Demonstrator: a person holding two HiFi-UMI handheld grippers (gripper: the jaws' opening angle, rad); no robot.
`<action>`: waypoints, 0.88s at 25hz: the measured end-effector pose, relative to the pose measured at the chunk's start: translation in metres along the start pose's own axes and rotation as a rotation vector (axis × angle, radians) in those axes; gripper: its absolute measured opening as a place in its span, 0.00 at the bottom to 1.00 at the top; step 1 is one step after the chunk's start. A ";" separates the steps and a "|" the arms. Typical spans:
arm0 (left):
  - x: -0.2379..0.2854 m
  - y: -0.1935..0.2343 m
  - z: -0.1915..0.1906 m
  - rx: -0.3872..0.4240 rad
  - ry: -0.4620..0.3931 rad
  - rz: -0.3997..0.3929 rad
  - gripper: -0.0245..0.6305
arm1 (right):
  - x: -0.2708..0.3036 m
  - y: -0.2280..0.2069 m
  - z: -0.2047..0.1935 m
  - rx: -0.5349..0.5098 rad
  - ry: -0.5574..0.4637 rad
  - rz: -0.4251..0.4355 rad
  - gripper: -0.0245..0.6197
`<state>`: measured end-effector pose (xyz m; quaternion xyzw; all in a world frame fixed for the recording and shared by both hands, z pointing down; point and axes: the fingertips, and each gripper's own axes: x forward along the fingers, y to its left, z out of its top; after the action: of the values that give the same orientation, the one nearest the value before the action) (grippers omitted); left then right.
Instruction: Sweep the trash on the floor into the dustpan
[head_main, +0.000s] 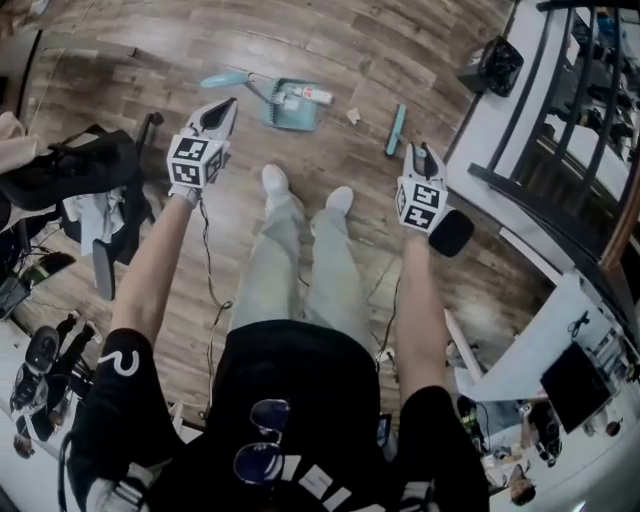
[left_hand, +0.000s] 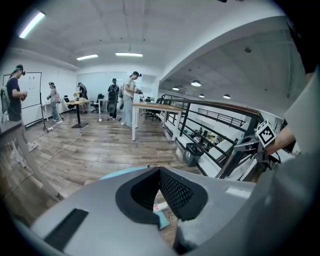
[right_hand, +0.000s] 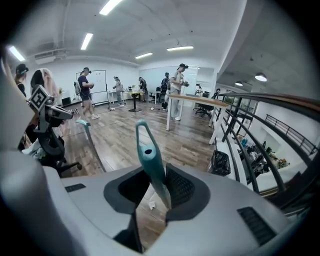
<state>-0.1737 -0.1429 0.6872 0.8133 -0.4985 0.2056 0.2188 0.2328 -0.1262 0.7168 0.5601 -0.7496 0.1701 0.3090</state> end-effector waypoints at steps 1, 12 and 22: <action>0.003 0.006 0.001 -0.004 0.002 -0.003 0.04 | 0.007 0.009 -0.001 0.030 0.003 0.006 0.18; 0.018 0.044 -0.004 0.031 0.040 -0.050 0.04 | 0.038 0.155 0.038 0.060 -0.025 0.207 0.20; 0.024 0.047 0.001 0.040 0.043 -0.066 0.04 | 0.027 0.238 0.073 0.027 -0.045 0.474 0.20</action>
<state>-0.2059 -0.1800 0.7072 0.8288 -0.4624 0.2255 0.2200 -0.0166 -0.1146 0.7012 0.3760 -0.8645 0.2354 0.2363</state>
